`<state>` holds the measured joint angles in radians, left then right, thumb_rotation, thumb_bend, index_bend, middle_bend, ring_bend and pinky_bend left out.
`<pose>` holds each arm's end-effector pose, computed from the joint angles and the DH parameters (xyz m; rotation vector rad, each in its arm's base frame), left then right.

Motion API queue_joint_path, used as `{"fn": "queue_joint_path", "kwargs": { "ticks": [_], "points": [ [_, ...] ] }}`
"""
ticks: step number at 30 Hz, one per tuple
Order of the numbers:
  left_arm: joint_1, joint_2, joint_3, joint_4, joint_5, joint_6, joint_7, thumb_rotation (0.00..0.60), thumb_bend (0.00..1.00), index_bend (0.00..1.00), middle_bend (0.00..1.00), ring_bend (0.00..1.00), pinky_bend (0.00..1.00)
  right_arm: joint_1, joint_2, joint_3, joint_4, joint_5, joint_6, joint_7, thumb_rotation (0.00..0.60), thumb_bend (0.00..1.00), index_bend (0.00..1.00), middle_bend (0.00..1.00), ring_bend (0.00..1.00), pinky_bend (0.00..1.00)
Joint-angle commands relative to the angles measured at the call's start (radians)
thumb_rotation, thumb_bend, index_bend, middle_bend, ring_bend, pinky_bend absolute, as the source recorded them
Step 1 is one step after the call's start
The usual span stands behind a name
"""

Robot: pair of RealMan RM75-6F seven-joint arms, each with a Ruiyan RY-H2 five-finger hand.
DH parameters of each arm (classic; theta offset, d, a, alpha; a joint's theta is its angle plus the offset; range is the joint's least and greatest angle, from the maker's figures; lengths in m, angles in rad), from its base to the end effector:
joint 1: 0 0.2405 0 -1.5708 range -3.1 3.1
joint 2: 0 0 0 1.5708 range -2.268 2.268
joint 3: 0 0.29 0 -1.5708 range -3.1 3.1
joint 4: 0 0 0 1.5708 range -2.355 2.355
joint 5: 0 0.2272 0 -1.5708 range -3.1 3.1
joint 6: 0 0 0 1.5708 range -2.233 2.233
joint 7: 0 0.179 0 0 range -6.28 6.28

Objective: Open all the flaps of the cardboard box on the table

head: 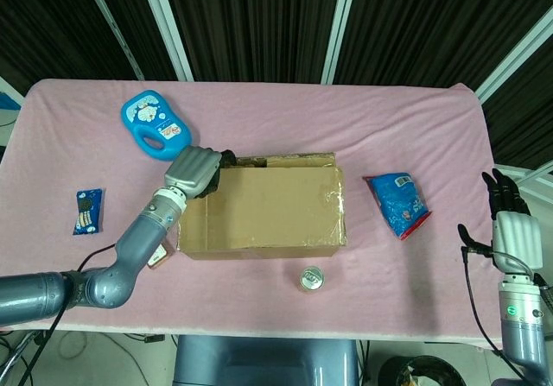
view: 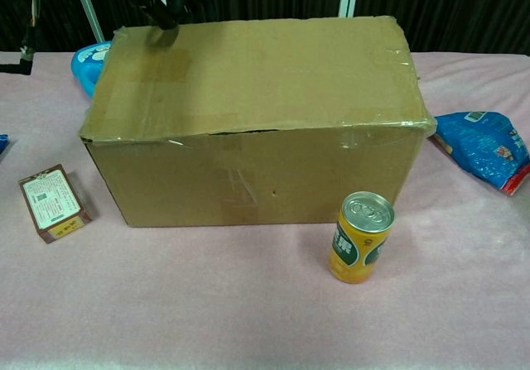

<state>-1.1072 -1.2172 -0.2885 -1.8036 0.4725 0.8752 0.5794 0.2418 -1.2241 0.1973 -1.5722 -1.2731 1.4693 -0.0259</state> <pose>-0.0439 0.4514 0.0469 -1.8747 -1.0109 -0.8621 -0.3291 -0.3027 0.1617 1.1811 -0.8767 1.0385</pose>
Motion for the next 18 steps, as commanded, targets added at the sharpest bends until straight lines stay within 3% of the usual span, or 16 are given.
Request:
{"fn": "queue_joint_path", "kwargs": {
  "ticks": [1,11,18],
  "points": [
    [0.018,0.045,-0.033,-0.062,0.024,0.007,-0.054,0.6,0.93,0.32,0.48,0.37,0.48,-0.001,-0.001,0.002,0.002,0.001,-0.002,0.0,0.6,0.35,0.0,0.0,0.0,0.22],
    [0.083,0.186,-0.111,-0.298,0.1,-0.002,-0.212,0.6,0.93,0.32,0.48,0.37,0.48,-0.006,-0.005,0.007,0.004,0.005,-0.013,0.004,0.6,0.35,0.0,0.0,0.0,0.22],
    [0.123,0.247,-0.121,-0.428,0.187,-0.023,-0.28,0.6,0.93,0.32,0.48,0.37,0.48,-0.009,-0.006,0.011,0.003,0.007,-0.02,0.007,0.6,0.35,0.0,0.0,0.0,0.22]
  ]
}}
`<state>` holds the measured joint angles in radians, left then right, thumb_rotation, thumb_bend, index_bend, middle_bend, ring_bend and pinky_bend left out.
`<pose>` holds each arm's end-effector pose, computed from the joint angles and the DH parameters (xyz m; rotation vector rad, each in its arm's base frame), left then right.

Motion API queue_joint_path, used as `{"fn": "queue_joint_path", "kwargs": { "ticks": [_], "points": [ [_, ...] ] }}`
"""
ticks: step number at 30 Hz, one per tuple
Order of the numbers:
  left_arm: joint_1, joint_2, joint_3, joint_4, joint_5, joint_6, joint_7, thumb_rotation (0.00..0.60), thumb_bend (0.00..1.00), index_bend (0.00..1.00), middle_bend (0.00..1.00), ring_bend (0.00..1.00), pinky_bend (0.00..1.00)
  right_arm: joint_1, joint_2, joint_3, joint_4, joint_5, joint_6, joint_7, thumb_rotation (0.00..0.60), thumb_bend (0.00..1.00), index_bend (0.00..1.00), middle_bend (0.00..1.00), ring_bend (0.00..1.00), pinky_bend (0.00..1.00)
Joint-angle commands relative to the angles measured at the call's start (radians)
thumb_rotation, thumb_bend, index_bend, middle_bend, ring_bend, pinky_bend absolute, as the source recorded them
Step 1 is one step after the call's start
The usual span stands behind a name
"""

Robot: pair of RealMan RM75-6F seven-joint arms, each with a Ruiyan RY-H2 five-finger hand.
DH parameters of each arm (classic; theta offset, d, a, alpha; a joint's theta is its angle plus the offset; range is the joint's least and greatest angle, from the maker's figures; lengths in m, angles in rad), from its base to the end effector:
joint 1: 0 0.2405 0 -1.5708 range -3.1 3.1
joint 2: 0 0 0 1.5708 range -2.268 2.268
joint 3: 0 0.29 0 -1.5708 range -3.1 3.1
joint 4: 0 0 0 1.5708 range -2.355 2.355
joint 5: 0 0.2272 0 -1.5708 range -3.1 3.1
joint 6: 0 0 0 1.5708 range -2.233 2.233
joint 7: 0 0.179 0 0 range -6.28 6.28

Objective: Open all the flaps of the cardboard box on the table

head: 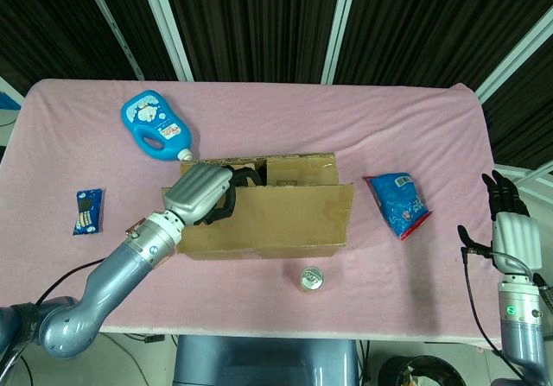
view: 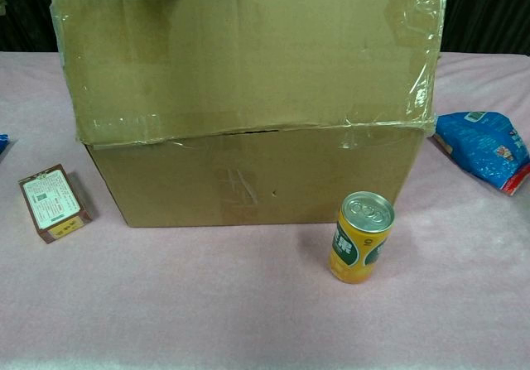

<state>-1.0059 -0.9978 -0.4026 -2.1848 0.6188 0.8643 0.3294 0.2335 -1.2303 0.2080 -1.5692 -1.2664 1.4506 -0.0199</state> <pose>0.0101 0.3719 0.0992 -1.9664 -1.1973 -1.1680 -0.3325 -0.3024 0.1590 1.1721 -0.9001 1.0335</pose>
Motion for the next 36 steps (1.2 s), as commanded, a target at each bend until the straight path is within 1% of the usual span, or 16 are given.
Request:
{"fn": "queue_joint_path", "kwargs": {
  "ticks": [1,6,9,13,15,17,20,22,26,30,31,34,36],
  "points": [
    [0.027,0.033,-0.005,-0.062,0.054,-0.014,-0.038,0.6,0.93,0.32,0.48,0.37,0.48,-0.001,0.0,0.001,-0.001,0.001,-0.002,0.001,0.6,0.35,0.0,0.0,0.0,0.22],
    [0.053,0.057,0.01,-0.134,0.122,-0.035,-0.077,0.6,0.93,0.32,0.48,0.37,0.48,-0.003,-0.001,0.001,-0.003,-0.001,-0.007,0.003,0.6,0.35,0.0,0.0,0.0,0.22],
    [0.068,0.066,0.029,-0.166,0.154,-0.054,-0.1,0.6,0.93,0.32,0.48,0.37,0.48,-0.004,-0.003,0.0,-0.003,-0.004,-0.009,0.004,0.6,0.35,0.0,0.0,0.0,0.22],
    [0.083,0.067,0.058,-0.171,0.202,-0.089,-0.13,0.6,0.92,0.32,0.48,0.37,0.48,-0.006,-0.005,0.0,-0.002,-0.002,-0.014,0.004,0.6,0.35,0.0,0.0,0.0,0.22],
    [0.094,0.067,0.075,-0.171,0.227,-0.095,-0.136,0.6,0.9,0.31,0.47,0.37,0.48,-0.006,-0.005,0.001,-0.001,-0.003,-0.015,0.003,0.6,0.35,0.0,0.0,0.0,0.22],
    [0.109,0.067,0.092,-0.171,0.25,-0.088,-0.139,0.6,0.85,0.3,0.45,0.36,0.47,-0.007,-0.005,0.001,-0.001,-0.003,-0.015,0.003,0.6,0.35,0.0,0.0,0.0,0.22],
    [0.138,0.066,0.116,-0.17,0.271,-0.06,-0.155,0.6,0.74,0.28,0.42,0.33,0.43,-0.007,-0.005,0.002,-0.002,-0.006,-0.016,0.0,0.6,0.35,0.0,0.0,0.0,0.22],
    [0.156,0.066,0.122,-0.163,0.288,-0.037,-0.167,0.6,0.67,0.26,0.4,0.31,0.4,-0.008,-0.005,0.002,-0.002,-0.007,-0.016,-0.001,0.6,0.35,0.0,0.0,0.0,0.22],
    [0.193,0.072,0.127,-0.151,0.322,0.006,-0.198,0.6,0.56,0.22,0.34,0.25,0.34,-0.008,-0.006,0.001,-0.001,-0.007,-0.02,-0.006,0.6,0.35,0.0,0.0,0.0,0.22],
    [0.261,0.087,0.15,-0.116,0.407,0.083,-0.208,0.6,0.45,0.19,0.26,0.19,0.27,-0.009,-0.006,0.0,-0.001,-0.004,-0.025,-0.013,0.6,0.35,0.0,0.0,0.0,0.22],
    [0.28,0.089,0.159,-0.105,0.429,0.104,-0.211,0.6,0.43,0.18,0.25,0.18,0.26,-0.009,-0.006,-0.001,-0.001,-0.004,-0.026,-0.016,0.6,0.35,0.0,0.0,0.0,0.22],
    [0.349,0.089,0.189,-0.054,0.494,0.178,-0.241,0.6,0.32,0.15,0.21,0.15,0.24,-0.009,-0.008,-0.001,-0.001,-0.002,-0.029,-0.024,0.6,0.35,0.0,0.0,0.0,0.22],
    [0.385,0.089,0.201,-0.025,0.522,0.212,-0.273,0.6,0.29,0.13,0.2,0.14,0.23,-0.009,-0.009,-0.002,0.001,-0.004,-0.029,-0.031,0.6,0.35,0.0,0.0,0.0,0.22]
  ]
}}
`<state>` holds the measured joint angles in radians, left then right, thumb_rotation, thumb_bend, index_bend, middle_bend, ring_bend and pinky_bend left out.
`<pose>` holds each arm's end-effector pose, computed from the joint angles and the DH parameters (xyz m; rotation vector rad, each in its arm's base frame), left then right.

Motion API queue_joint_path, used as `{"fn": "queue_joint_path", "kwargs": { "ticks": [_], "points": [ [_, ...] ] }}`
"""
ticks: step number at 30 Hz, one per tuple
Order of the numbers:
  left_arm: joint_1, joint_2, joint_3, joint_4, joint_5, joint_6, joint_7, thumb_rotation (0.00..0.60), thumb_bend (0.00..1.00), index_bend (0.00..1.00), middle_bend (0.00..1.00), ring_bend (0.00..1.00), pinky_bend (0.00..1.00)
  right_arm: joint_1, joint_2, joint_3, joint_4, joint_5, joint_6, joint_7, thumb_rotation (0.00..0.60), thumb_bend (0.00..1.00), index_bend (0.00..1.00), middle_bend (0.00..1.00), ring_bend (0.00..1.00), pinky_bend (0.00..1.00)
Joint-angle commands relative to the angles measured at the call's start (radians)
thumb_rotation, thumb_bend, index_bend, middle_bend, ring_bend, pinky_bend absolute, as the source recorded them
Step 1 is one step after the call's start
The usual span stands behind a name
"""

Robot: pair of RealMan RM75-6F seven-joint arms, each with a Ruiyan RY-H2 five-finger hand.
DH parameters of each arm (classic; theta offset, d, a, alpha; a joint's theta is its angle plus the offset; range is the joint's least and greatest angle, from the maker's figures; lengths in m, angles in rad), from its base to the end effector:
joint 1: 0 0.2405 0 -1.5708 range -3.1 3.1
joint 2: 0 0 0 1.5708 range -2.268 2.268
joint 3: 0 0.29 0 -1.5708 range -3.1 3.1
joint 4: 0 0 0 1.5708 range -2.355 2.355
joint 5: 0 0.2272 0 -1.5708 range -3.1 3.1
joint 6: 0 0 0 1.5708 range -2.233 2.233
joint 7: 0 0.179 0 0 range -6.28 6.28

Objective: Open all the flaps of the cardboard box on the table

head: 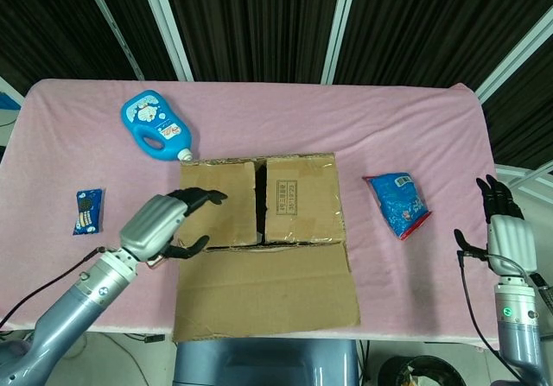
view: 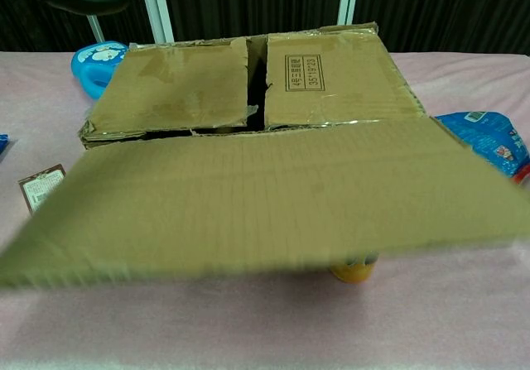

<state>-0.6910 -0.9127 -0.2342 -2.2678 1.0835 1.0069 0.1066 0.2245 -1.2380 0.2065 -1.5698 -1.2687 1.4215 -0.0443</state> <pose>-0.0771 0.3207 0.1234 -1.8476 -1.2316 -1.2216 -0.3356 -0.2997 0.1505 1.1952 -0.9177 0.9972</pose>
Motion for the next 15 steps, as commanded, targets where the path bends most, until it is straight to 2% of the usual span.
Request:
{"fn": "queue_joint_path", "kwargs": {
  "ticks": [1,6,9,15],
  "points": [
    [0.086,0.005,0.036,0.07,0.068,0.083,-0.072,0.6,0.28,0.13,0.19,0.14,0.23,0.0,-0.002,-0.001,0.002,-0.002,0.001,-0.009,0.6,0.35,0.0,0.0,0.0,0.22],
    [0.162,0.02,0.055,0.147,0.134,0.157,-0.158,0.6,0.28,0.13,0.19,0.14,0.23,0.001,-0.002,0.001,-0.003,-0.006,0.004,-0.021,0.6,0.35,0.0,0.0,0.0,0.22],
    [0.212,0.014,0.088,0.223,0.19,0.219,-0.136,0.6,0.28,0.13,0.19,0.13,0.2,0.002,0.001,0.004,-0.007,-0.009,0.007,-0.031,0.6,0.35,0.0,0.0,0.0,0.22],
    [0.347,-0.068,0.161,0.429,0.273,0.413,-0.058,0.6,0.28,0.11,0.13,0.07,0.14,0.019,0.02,0.019,-0.037,-0.013,-0.004,-0.056,0.6,0.35,0.0,0.0,0.0,0.22]
  ]
}}
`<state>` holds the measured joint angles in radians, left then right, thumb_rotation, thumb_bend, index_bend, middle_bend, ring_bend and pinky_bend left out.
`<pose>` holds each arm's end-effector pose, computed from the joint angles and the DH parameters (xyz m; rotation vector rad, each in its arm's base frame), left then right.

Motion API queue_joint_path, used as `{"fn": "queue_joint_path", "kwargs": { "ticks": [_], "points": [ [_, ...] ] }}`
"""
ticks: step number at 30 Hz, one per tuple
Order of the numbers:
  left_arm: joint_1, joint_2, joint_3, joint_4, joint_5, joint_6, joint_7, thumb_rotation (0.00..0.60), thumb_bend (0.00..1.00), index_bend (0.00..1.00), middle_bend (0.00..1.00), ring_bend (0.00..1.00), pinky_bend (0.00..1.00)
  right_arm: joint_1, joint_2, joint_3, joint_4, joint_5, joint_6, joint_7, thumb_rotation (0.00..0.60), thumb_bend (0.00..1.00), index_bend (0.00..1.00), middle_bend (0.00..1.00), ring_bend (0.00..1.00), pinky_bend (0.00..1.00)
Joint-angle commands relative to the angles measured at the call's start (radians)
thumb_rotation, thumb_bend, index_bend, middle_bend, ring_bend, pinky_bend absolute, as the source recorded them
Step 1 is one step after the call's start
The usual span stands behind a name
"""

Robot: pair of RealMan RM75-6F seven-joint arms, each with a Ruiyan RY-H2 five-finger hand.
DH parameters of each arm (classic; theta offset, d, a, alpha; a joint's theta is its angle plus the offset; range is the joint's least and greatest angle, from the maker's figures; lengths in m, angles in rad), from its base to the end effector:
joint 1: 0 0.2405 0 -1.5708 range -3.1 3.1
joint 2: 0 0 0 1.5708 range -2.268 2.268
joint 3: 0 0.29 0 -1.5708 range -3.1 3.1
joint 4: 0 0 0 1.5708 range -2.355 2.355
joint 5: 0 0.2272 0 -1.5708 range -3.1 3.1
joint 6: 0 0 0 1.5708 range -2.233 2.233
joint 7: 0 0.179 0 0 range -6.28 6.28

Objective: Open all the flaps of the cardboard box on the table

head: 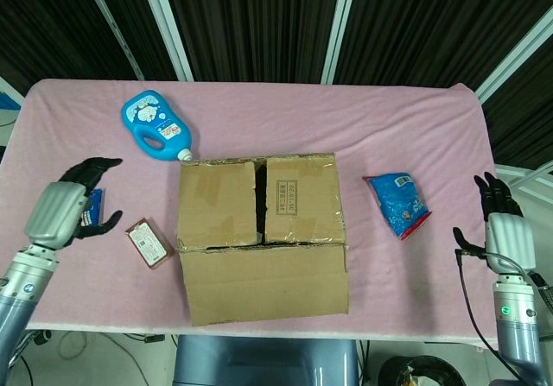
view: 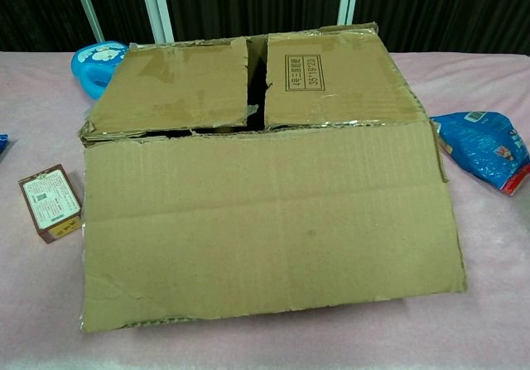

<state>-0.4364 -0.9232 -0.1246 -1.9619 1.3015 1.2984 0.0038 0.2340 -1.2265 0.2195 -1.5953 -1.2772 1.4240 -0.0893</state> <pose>-0.2167 0.3203 0.1789 -1.5140 -0.9875 -1.1318 -0.3250 -0.3045 0.1545 1.2145 -0.8785 0.9944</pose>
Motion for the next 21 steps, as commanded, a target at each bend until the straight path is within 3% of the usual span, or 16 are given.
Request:
{"fn": "queue_joint_path", "kwargs": {
  "ticks": [1,8,18,21],
  "points": [
    [0.112,-0.075,0.057,0.155,0.062,0.152,0.049,0.6,0.28,0.1,0.12,0.07,0.13,0.016,0.013,0.009,-0.017,-0.009,-0.011,-0.018,0.6,0.35,0.0,0.0,0.0,0.22],
    [0.238,-0.214,0.08,0.374,0.076,0.317,-0.004,0.6,0.28,0.04,0.06,0.03,0.09,0.114,0.065,0.04,-0.093,-0.048,-0.11,-0.103,0.6,0.35,0.0,0.0,0.0,0.22],
    [0.262,-0.271,0.065,0.482,0.099,0.339,-0.069,0.6,0.28,0.03,0.05,0.01,0.08,0.316,0.096,0.113,-0.184,-0.034,-0.332,-0.208,0.6,0.35,0.0,0.0,0.0,0.22],
    [0.263,-0.276,0.055,0.492,0.095,0.327,-0.104,0.6,0.28,0.03,0.05,0.01,0.08,0.406,0.079,0.133,-0.192,-0.032,-0.42,-0.248,0.6,0.46,0.0,0.0,0.0,0.22]
  ]
}}
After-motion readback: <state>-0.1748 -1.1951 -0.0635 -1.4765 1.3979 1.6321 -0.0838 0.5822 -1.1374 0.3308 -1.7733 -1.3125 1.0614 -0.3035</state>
